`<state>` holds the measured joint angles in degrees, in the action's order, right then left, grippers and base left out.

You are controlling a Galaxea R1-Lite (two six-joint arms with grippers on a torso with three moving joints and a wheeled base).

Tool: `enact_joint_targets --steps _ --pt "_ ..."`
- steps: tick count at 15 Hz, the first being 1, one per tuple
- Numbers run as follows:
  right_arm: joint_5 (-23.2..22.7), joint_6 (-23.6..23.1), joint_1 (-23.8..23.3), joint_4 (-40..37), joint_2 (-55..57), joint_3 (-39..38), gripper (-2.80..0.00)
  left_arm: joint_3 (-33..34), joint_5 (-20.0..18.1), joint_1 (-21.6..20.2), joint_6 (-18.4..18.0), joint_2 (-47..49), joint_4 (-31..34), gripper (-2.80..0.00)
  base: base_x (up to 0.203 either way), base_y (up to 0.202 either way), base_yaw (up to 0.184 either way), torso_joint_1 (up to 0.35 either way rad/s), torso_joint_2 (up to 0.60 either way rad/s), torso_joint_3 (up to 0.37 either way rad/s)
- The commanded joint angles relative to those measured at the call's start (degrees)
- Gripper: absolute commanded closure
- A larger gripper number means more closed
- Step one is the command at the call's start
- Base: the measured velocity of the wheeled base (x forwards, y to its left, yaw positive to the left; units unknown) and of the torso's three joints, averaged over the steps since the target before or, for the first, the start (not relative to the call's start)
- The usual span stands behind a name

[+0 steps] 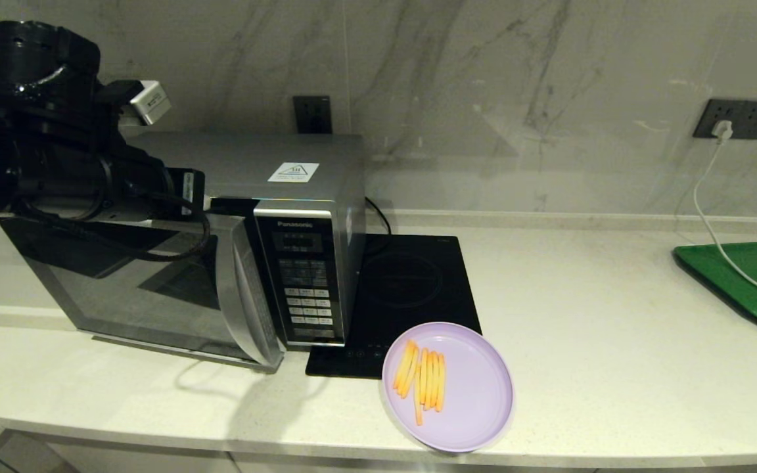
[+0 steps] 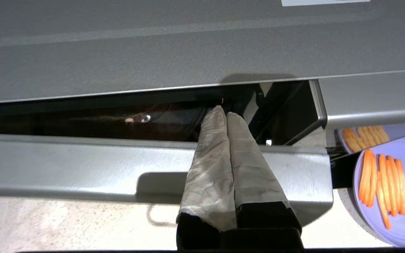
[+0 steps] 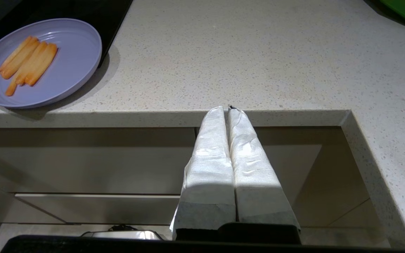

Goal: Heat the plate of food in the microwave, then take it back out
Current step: Open the microwave oven

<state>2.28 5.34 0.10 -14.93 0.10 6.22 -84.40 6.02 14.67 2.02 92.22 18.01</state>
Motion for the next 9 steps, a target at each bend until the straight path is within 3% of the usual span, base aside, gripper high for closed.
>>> enact_joint_targets --steps 1,5,9 --pt "0.0 0.0 0.0 -0.1 0.0 0.0 0.00 0.2 0.1 0.0 1.2 1.0 -0.1 0.00 0.000 0.000 0.000 0.000 0.00 0.000" --pt "0.0 0.0 0.0 -0.1 0.0 0.0 0.00 1.6 0.6 -0.1 1.8 0.1 0.3 0.00 0.000 0.000 0.000 0.000 0.00 0.000" --pt "0.0 0.0 0.0 -0.1 0.0 0.0 0.00 7.4 0.8 -0.2 1.6 -3.6 1.0 0.00 0.000 0.000 0.000 0.000 0.00 0.000"
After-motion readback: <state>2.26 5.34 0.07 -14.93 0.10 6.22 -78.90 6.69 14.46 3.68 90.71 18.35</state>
